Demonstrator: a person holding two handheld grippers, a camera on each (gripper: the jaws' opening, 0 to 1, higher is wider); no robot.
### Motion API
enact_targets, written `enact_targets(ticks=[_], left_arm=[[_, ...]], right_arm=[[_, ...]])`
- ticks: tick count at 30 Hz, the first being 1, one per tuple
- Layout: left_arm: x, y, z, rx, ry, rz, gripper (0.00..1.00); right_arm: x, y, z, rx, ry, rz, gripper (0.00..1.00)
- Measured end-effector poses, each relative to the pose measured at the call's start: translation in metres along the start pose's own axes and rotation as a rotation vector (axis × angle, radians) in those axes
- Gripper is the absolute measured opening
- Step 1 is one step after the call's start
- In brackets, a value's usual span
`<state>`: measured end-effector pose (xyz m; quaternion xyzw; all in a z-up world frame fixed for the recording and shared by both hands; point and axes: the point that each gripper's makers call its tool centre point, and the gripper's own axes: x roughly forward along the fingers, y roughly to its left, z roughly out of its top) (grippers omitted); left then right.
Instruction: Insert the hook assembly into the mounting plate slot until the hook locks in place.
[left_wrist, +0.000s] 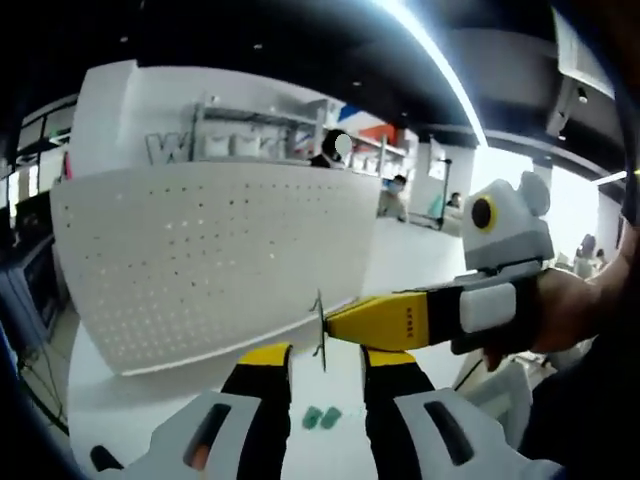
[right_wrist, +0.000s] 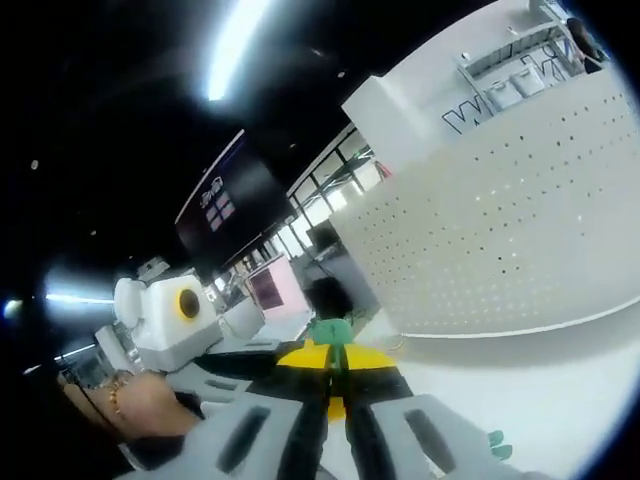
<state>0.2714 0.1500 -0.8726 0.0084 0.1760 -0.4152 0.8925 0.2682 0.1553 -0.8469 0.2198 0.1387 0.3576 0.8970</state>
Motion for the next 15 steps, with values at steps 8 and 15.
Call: enact_targets(ticks=[8,15], left_arm=[[-0.001,-0.001,-0.014,-0.030,0.055,-0.020,0.55],[-0.005,-0.002,-0.017,-0.028,0.062,-0.020,0.74]], right_arm=[[-0.001,-0.005,-0.009,-0.057,0.051,-0.001,0.01],[-0.002,-0.008,-0.011,-0.086,0.065,-0.005,0.01]])
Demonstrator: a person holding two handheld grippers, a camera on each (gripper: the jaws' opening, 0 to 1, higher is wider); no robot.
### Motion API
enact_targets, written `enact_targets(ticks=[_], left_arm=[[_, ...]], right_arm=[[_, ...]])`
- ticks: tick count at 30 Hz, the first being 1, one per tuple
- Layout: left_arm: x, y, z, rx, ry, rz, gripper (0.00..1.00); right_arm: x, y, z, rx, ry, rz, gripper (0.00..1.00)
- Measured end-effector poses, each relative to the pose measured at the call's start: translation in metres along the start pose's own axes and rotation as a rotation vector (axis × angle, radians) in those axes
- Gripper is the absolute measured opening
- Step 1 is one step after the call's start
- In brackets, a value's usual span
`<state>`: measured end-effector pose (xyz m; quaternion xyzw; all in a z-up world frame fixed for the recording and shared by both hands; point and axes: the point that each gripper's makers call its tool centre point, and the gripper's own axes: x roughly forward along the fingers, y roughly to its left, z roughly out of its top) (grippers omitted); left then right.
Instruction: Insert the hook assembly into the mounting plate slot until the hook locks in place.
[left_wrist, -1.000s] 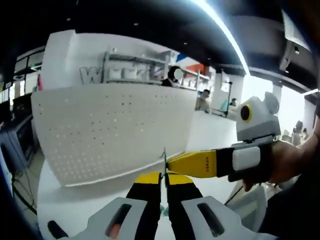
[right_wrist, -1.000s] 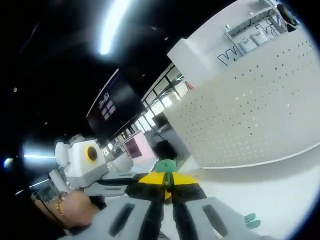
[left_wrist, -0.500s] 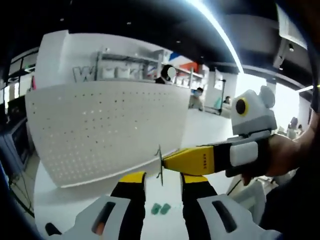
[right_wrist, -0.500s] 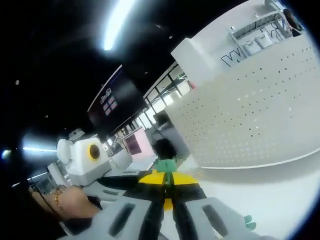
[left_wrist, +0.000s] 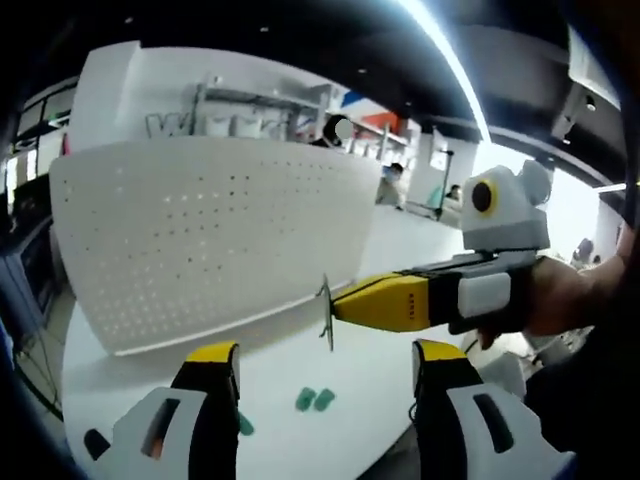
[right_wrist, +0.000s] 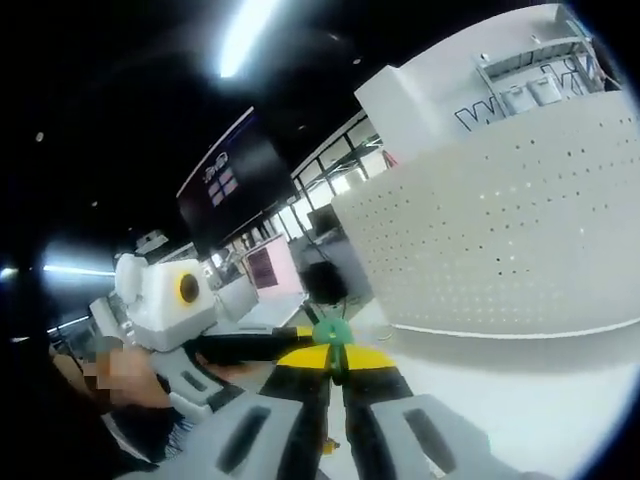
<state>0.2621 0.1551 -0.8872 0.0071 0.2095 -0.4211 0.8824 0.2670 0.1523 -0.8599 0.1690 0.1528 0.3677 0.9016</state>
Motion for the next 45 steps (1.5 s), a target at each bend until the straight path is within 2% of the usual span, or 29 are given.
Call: enact_targets(ticks=[4,16,21,25,35,42,45], left_arm=[[-0.001,-0.001,0.000,0.005,-0.002,-0.009,0.78],[-0.005,-0.003,-0.004,-0.001,-0.012,-0.024,0.93],[-0.010,-0.001,-0.005,-0.038,-0.029,-0.023,1.00],[-0.012,0.002,-0.007,-0.045,-0.025,-0.016,1.00],[-0.014,0.009,0.001,-0.069,-0.051,-0.002,1.00],[-0.018,0.013,0.002,-0.073,-0.058,0.020,1.00],[-0.019,0.014,0.000,-0.080,-0.055,0.026,1.00]], right_arm=[[0.001,0.000,0.000,-0.030,0.005,-0.001,0.01],[0.003,-0.007,0.000,-0.045,0.007,-0.028,0.01],[0.005,-0.010,0.003,-0.059,0.003,-0.040,0.01],[0.008,-0.013,0.003,-0.064,0.004,-0.046,0.01],[0.016,-0.025,0.008,-0.081,-0.017,-0.083,0.01],[0.022,-0.035,0.021,-0.097,-0.058,-0.112,0.01],[0.023,-0.046,0.028,-0.104,-0.088,-0.150,0.01]])
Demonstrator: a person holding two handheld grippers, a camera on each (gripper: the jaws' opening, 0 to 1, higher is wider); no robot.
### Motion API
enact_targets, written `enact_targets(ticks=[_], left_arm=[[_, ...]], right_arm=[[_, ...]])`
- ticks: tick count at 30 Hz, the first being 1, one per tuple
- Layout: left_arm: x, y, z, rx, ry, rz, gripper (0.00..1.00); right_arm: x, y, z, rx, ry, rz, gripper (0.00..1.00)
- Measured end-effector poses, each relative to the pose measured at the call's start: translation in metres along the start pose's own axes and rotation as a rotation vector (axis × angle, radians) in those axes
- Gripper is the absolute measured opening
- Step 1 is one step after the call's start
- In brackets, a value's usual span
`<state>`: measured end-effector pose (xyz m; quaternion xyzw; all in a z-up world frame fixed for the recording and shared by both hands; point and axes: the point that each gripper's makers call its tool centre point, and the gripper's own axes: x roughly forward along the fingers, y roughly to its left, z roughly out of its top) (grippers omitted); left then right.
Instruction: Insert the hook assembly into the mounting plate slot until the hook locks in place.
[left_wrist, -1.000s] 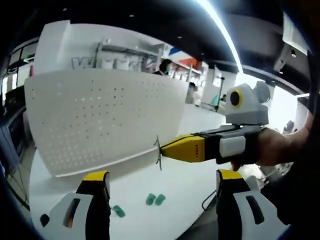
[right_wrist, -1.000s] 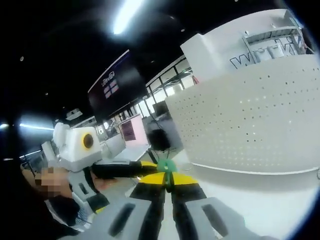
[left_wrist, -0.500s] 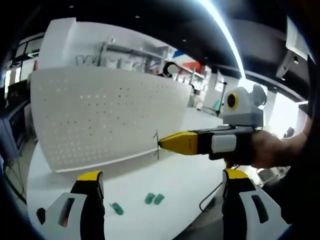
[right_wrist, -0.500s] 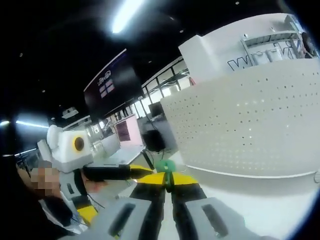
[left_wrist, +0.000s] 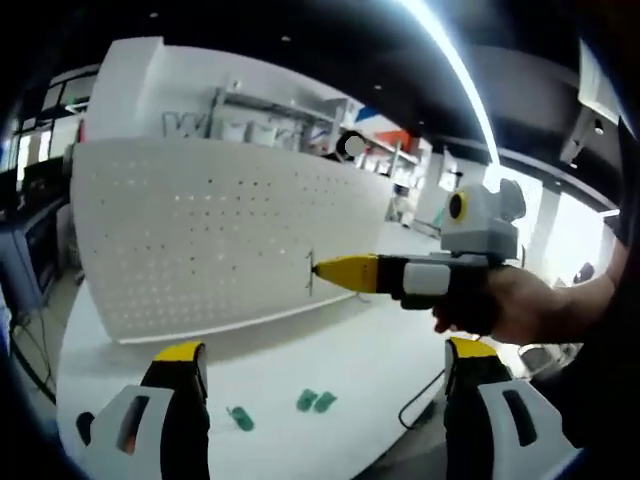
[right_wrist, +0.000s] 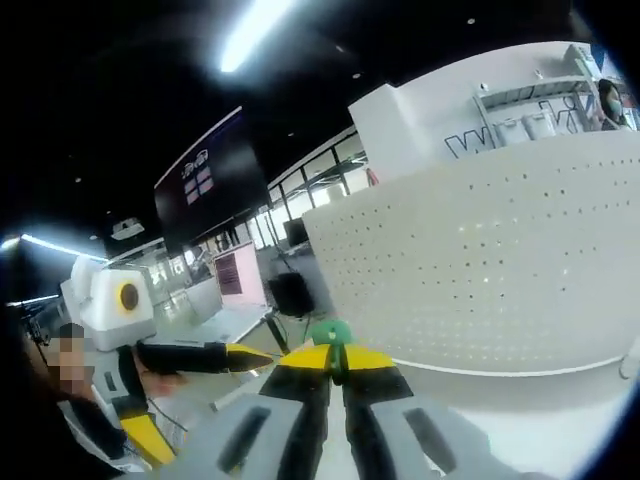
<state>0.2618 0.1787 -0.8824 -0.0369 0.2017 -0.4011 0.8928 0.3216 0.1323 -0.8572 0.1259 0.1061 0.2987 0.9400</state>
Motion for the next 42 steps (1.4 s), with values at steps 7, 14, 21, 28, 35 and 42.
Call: enact_targets(ticks=[7,14,21,28,35,42], left_arm=[[-0.006,0.005,-0.001,-0.019,-0.007,0.015,1.00],[-0.009,0.010,0.002,-0.025,-0.021,0.030,0.99],[-0.012,0.017,0.000,-0.028,-0.014,0.045,0.99],[-0.011,0.019,-0.002,-0.028,-0.005,0.047,0.98],[-0.008,0.018,0.000,-0.028,-0.006,0.037,0.98],[-0.007,0.021,-0.004,-0.062,-0.007,0.035,0.97]], right_arm=[[0.008,-0.024,0.012,-0.033,-0.058,-0.079,0.01],[0.017,-0.045,0.027,-0.097,-0.095,-0.137,0.01],[0.024,-0.067,0.043,-0.192,-0.126,-0.203,0.01],[0.030,-0.093,0.052,-0.178,-0.142,-0.251,0.01],[0.040,-0.113,0.057,-0.207,-0.147,-0.293,0.01],[0.045,-0.134,0.055,-0.133,-0.156,-0.350,0.01]])
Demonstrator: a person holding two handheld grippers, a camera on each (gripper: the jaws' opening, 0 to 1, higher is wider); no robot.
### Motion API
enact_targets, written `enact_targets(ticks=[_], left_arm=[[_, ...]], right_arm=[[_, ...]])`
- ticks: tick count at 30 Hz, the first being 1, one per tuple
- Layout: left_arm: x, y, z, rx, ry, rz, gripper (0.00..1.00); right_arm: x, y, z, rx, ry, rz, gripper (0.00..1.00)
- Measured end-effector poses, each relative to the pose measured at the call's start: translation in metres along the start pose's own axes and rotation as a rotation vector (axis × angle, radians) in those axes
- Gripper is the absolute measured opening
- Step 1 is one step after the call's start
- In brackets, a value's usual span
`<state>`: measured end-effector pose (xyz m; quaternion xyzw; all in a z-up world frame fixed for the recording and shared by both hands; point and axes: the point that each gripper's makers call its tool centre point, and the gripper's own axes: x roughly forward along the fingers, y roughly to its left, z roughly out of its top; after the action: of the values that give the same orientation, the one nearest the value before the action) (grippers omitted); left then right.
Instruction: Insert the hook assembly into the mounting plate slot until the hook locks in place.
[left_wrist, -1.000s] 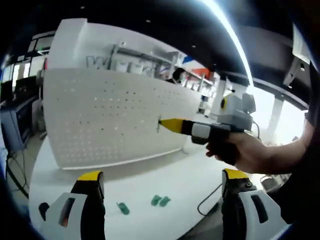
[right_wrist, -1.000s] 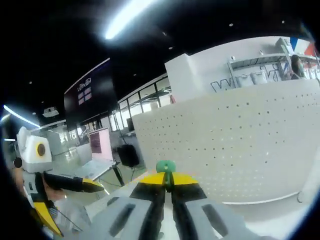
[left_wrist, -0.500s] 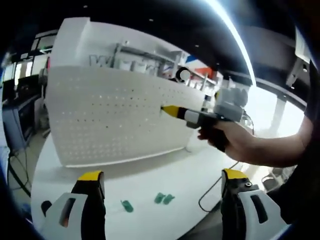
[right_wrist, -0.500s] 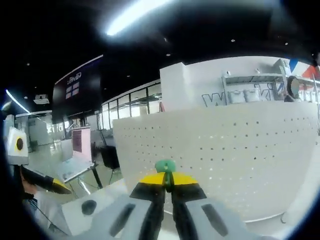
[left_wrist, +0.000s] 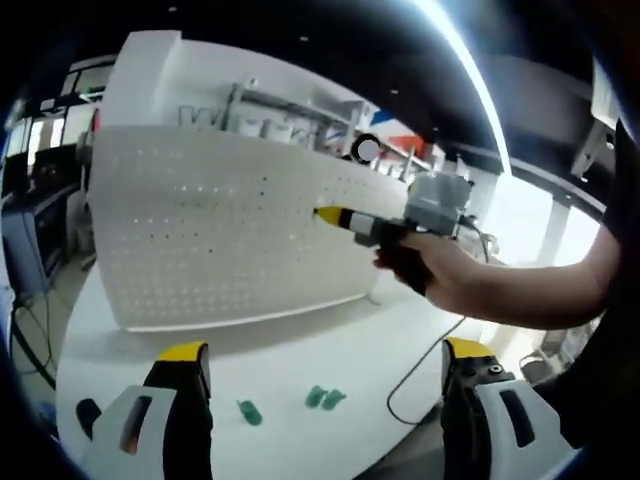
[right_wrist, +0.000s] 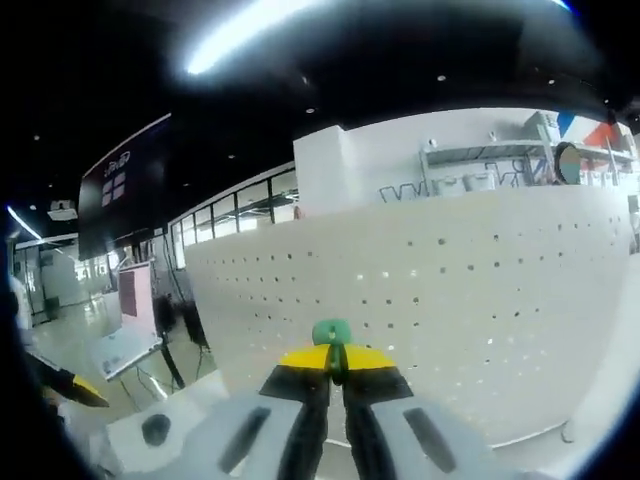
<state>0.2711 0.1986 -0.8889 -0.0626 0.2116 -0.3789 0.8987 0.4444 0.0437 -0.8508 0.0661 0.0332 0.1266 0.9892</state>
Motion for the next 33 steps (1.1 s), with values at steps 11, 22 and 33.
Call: enact_targets(ticks=[11,22,33], left_arm=[[-0.002,0.010,-0.005,-0.037,0.011,0.014,0.96],[0.001,0.012,-0.002,-0.033,0.013,0.015,0.96],[0.004,0.011,-0.001,-0.038,0.016,0.009,0.95]], right_arm=[[0.020,-0.024,0.020,-0.024,-0.053,-0.062,0.01],[0.037,-0.058,0.041,-0.002,-0.099,-0.143,0.01],[0.039,-0.059,0.061,0.018,-0.153,-0.177,0.01]])
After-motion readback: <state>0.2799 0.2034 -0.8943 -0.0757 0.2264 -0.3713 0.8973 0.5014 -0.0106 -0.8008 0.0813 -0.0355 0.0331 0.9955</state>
